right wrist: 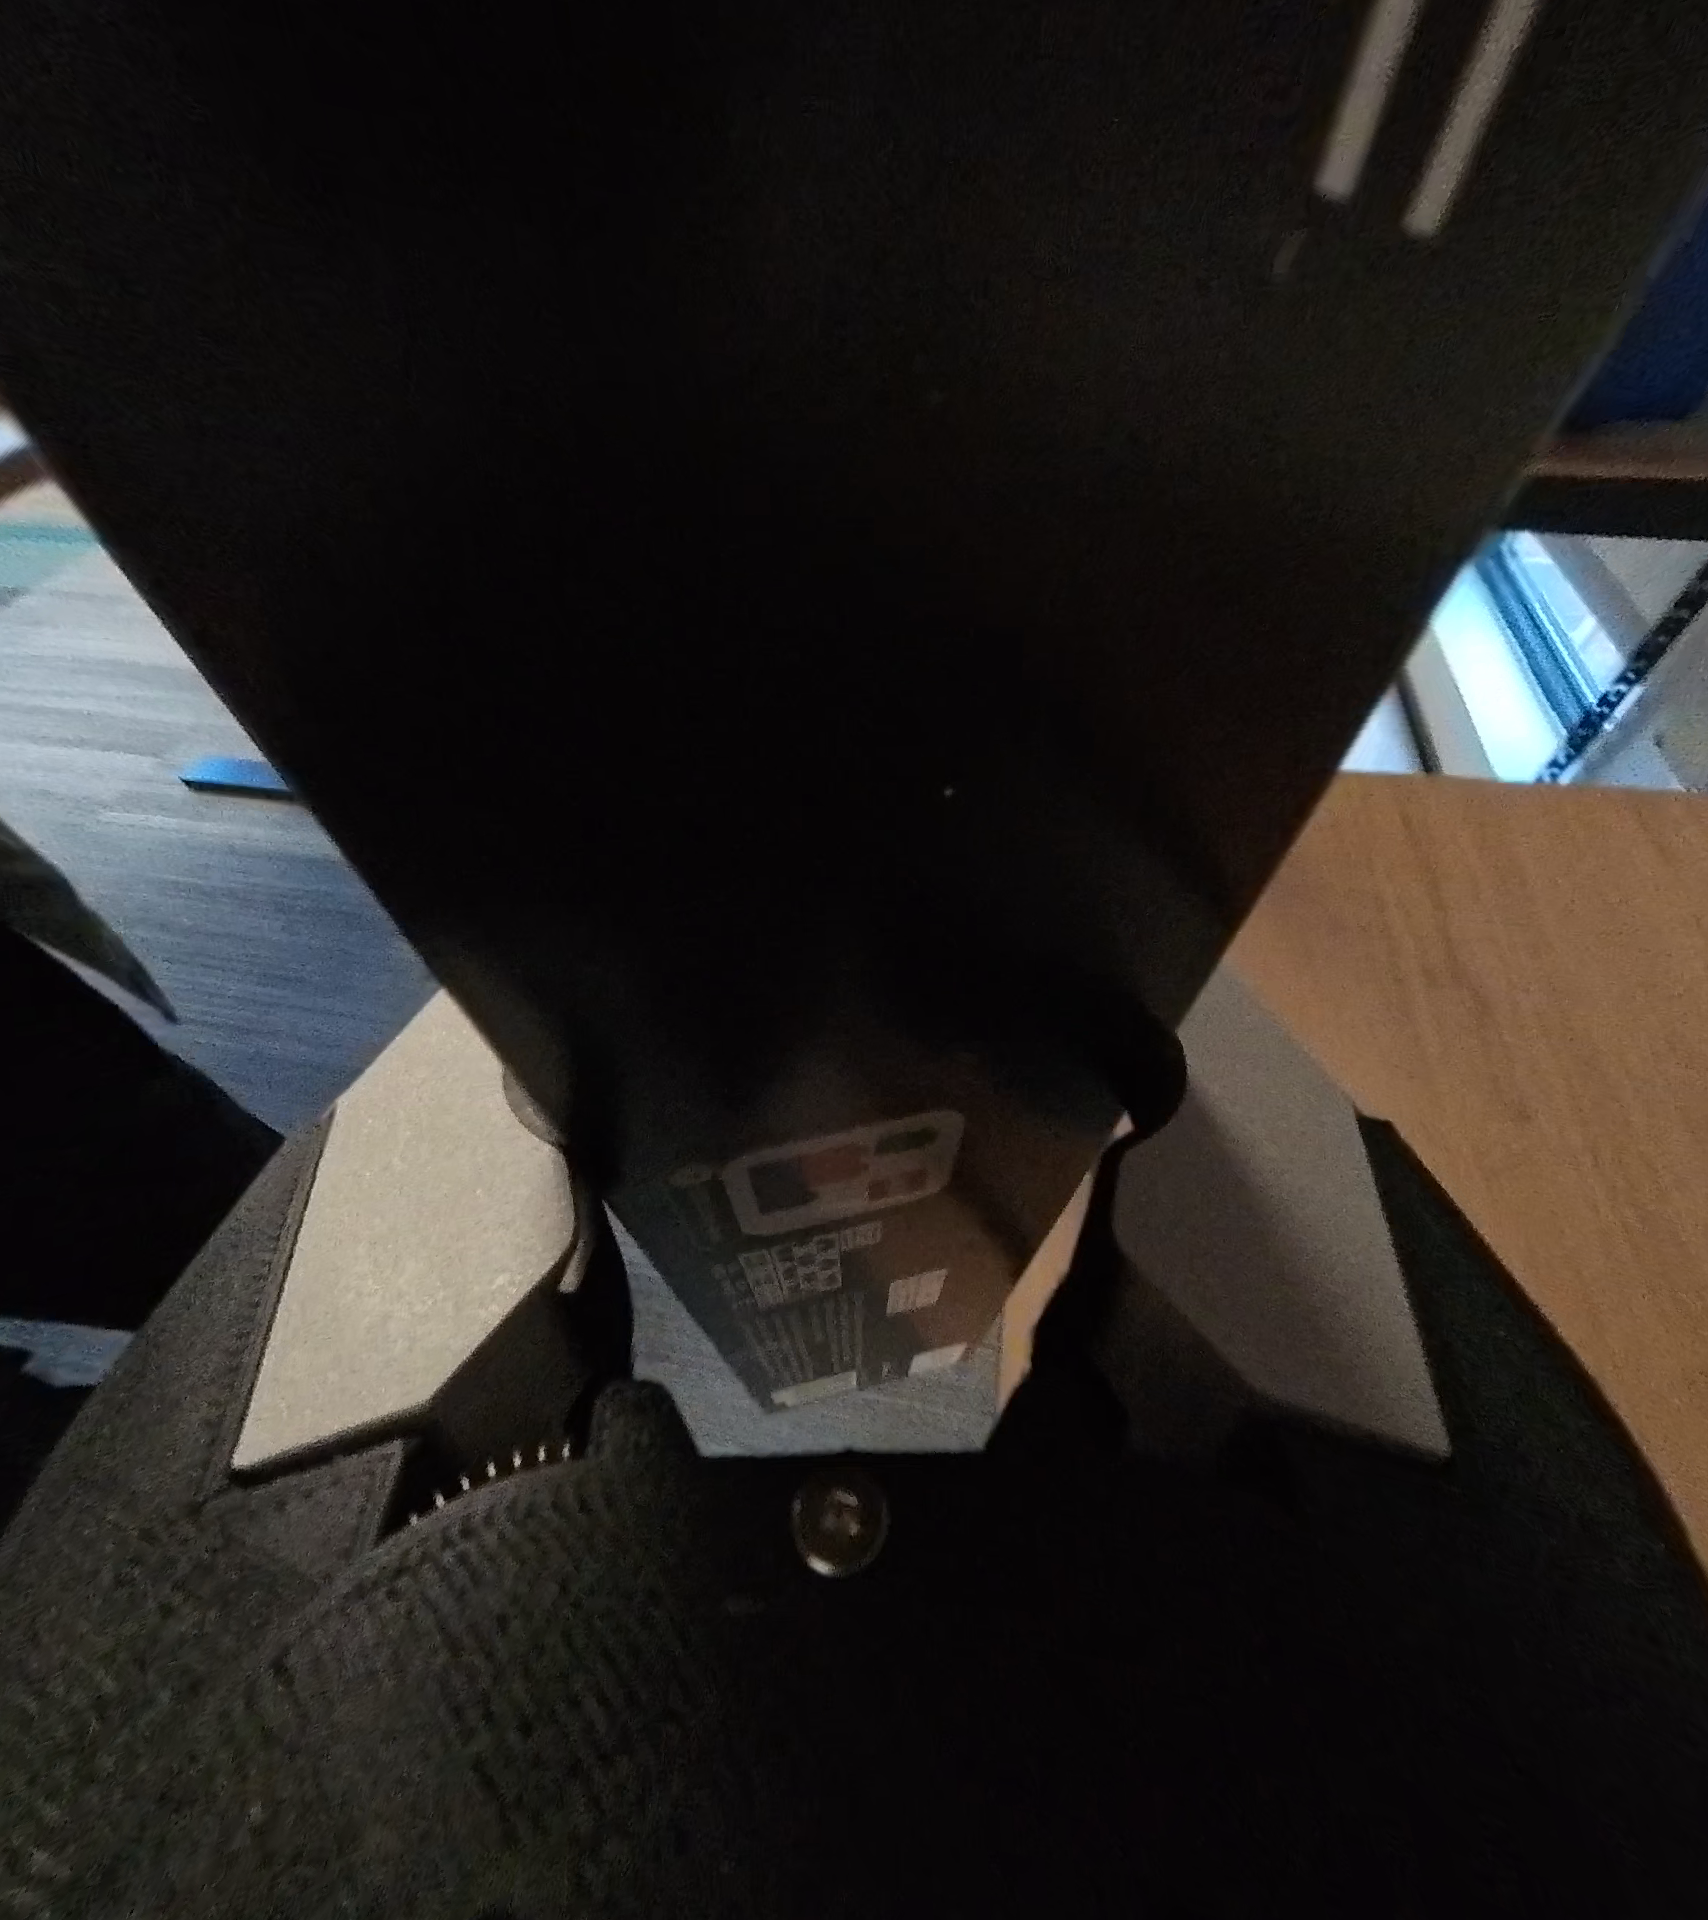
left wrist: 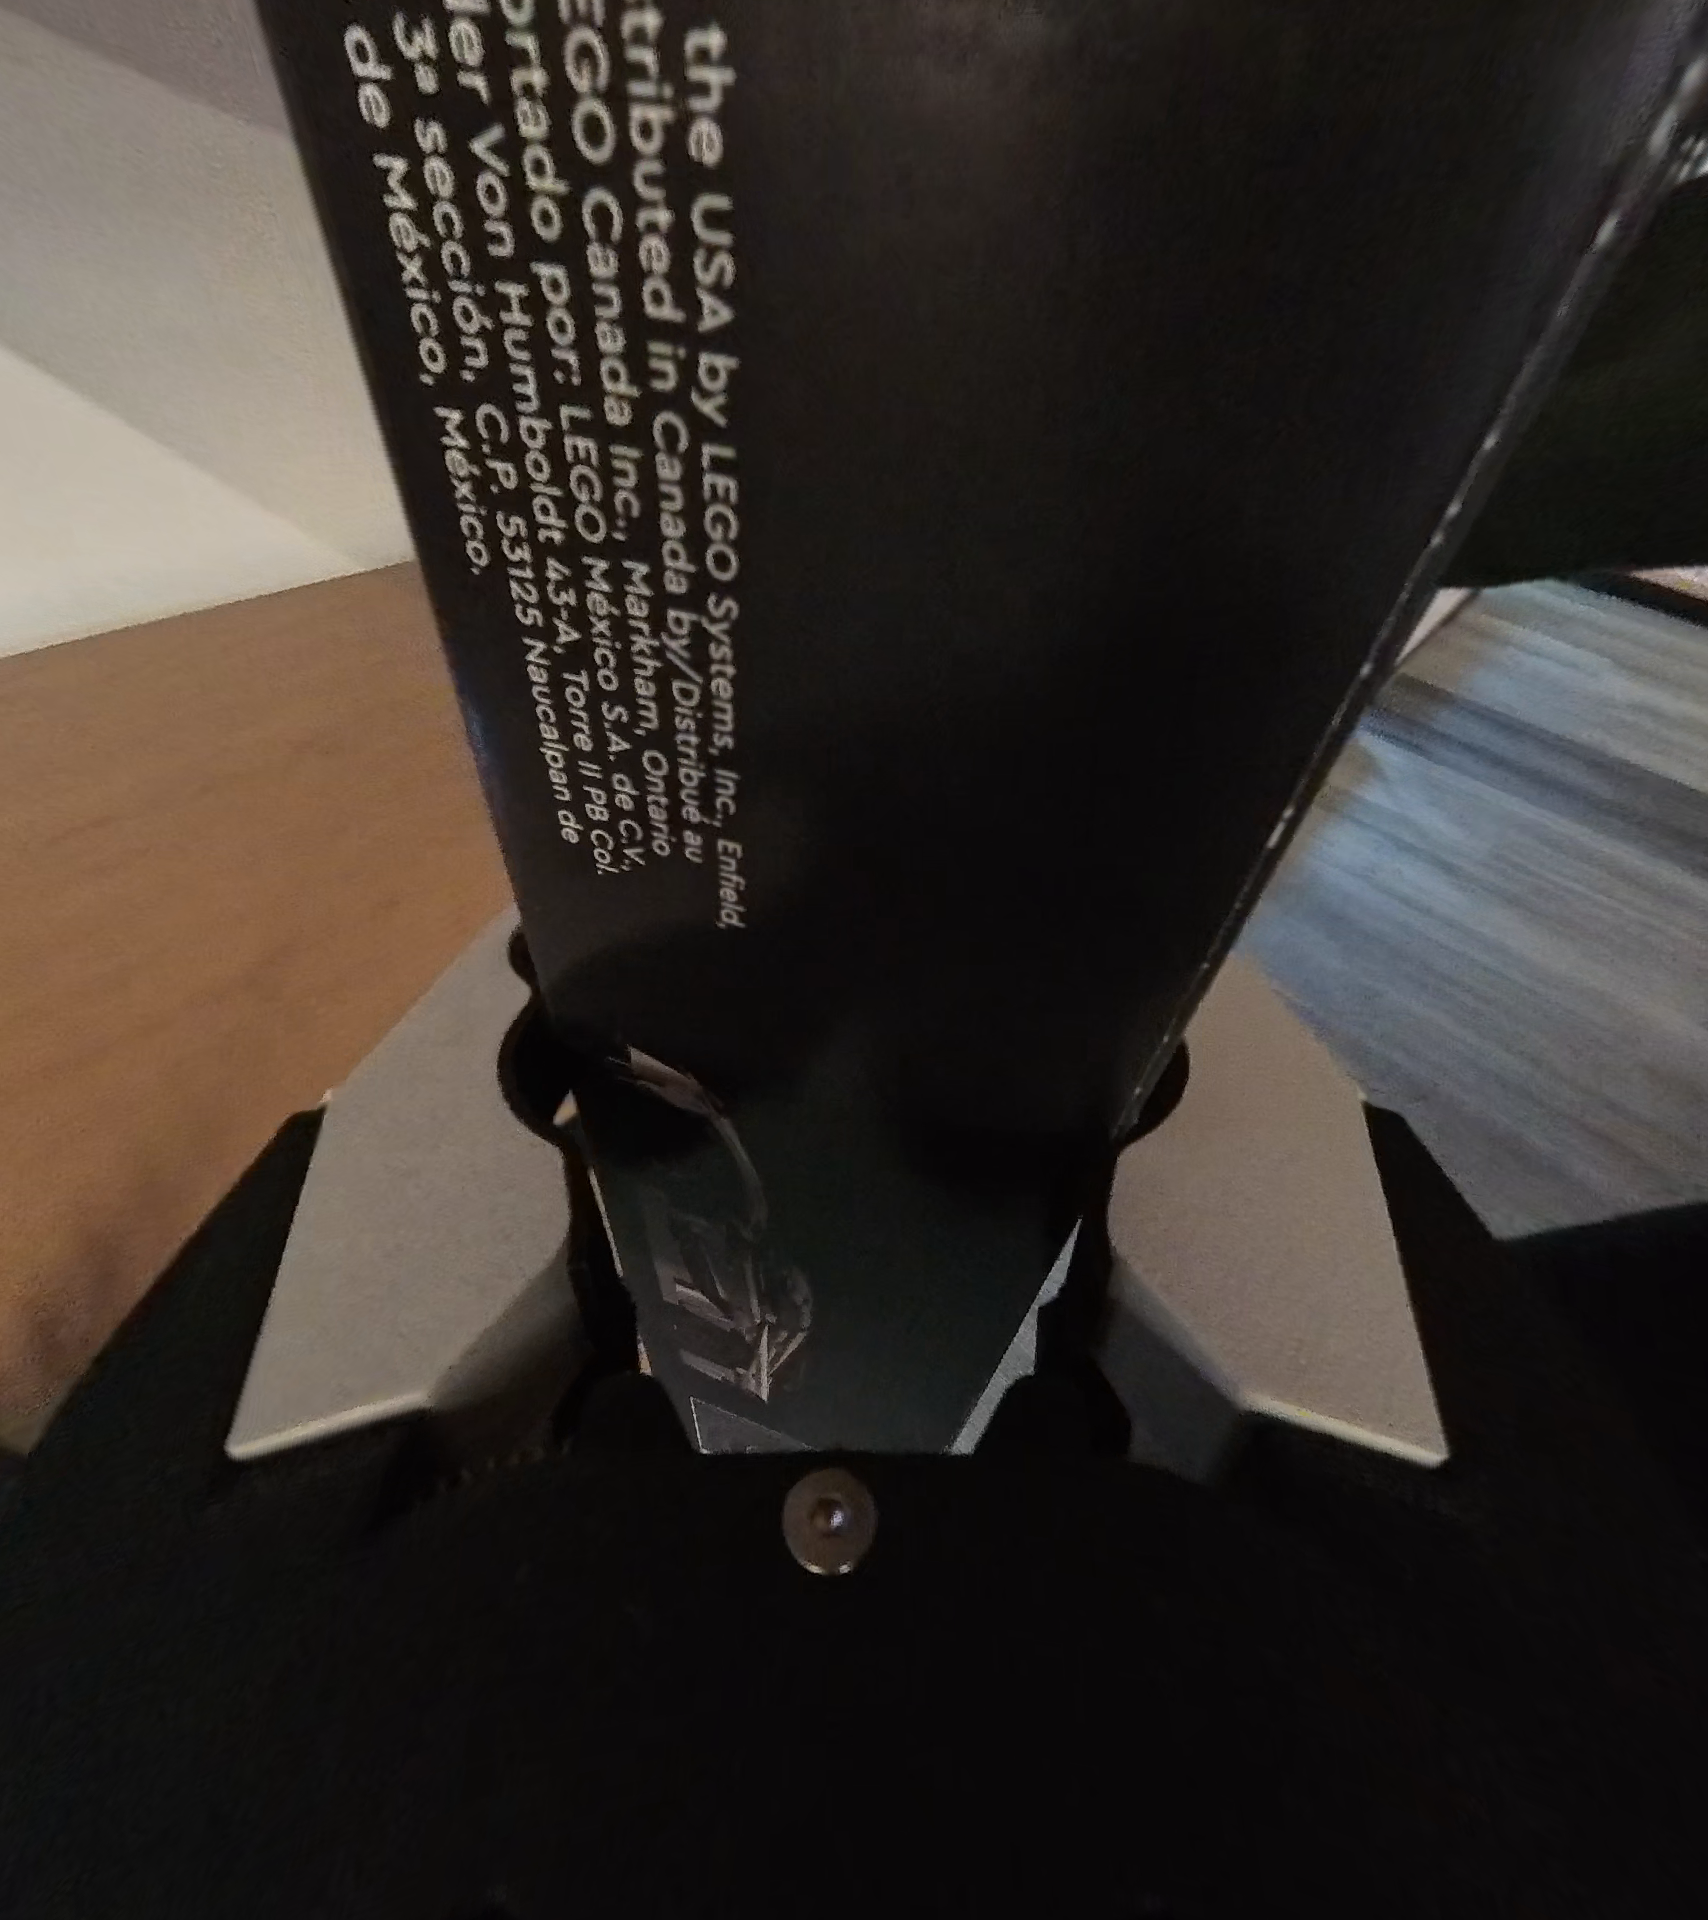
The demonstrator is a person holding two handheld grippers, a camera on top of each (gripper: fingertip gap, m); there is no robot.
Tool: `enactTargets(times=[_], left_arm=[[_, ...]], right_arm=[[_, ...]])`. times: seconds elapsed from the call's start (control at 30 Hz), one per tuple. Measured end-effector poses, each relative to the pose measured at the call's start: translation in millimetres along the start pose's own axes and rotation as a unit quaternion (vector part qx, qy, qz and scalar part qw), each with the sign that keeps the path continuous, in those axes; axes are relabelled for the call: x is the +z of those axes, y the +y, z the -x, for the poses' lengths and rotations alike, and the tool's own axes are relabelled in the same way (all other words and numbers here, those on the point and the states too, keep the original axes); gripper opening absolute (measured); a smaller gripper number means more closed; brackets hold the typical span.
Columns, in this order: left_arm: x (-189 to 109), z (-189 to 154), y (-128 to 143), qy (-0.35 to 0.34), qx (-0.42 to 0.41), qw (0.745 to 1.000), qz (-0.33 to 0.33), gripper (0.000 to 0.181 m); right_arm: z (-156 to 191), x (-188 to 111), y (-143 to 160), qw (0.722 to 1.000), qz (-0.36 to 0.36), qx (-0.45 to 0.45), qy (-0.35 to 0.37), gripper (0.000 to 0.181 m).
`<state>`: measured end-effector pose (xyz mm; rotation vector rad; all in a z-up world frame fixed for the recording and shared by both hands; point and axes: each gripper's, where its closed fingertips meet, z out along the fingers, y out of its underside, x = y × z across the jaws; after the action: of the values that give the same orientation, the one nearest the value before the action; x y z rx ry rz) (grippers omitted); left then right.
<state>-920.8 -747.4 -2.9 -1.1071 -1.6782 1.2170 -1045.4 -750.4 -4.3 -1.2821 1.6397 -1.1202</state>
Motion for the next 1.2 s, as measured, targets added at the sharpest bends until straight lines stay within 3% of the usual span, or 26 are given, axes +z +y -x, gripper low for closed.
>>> enactTargets(times=[0.17, 0.33, 0.5, 0.63, 0.8, 0.9, 1.2], left_arm=[[51.7, 24.0, -6.3, 0.016, 0.016, 1.0, 0.01, 0.109], [85.2, 36.5, 26.9, -0.006, 0.045, 0.995, 0.087, 0.108], [100.3, 47.3, 41.6, -0.054, 0.015, 0.995, 0.081, 0.108], [107.3, 57.4, 46.5, -0.074, 0.022, 0.994, 0.074, 0.108], [114.2, 70.5, 52.7, -0.084, 0.032, 0.993, 0.073, 0.107], [117.7, 82.8, 50.0, -0.095, 0.034, 0.993, 0.069, 0.107], [138.1, 93.9, 35.9, -0.145, 0.01, 0.989, 0.024, 0.106]], right_arm=[[-42.7, -29.1, 15.0, 1.0, -0.012, 0.003, 0.02, 0.106], [-79.2, -43.2, 20.9, 1.0, -0.024, -0.009, 0.003, 0.107], [-107.2, -37.5, 35.9, 0.999, 0.004, -0.016, -0.05, 0.107], [-117.2, -32.9, 84.1, 0.987, 0.12, -0.071, -0.077, 0.108], [-134.3, -28.9, 76.9, 0.991, 0.092, -0.072, -0.07, 0.107], [-155.5, -27.4, 74.6, 0.991, 0.102, -0.08, -0.04, 0.104], [-191.8, -51.4, 90.2, 0.988, 0.109, 0.039, 0.102, 0.096]])
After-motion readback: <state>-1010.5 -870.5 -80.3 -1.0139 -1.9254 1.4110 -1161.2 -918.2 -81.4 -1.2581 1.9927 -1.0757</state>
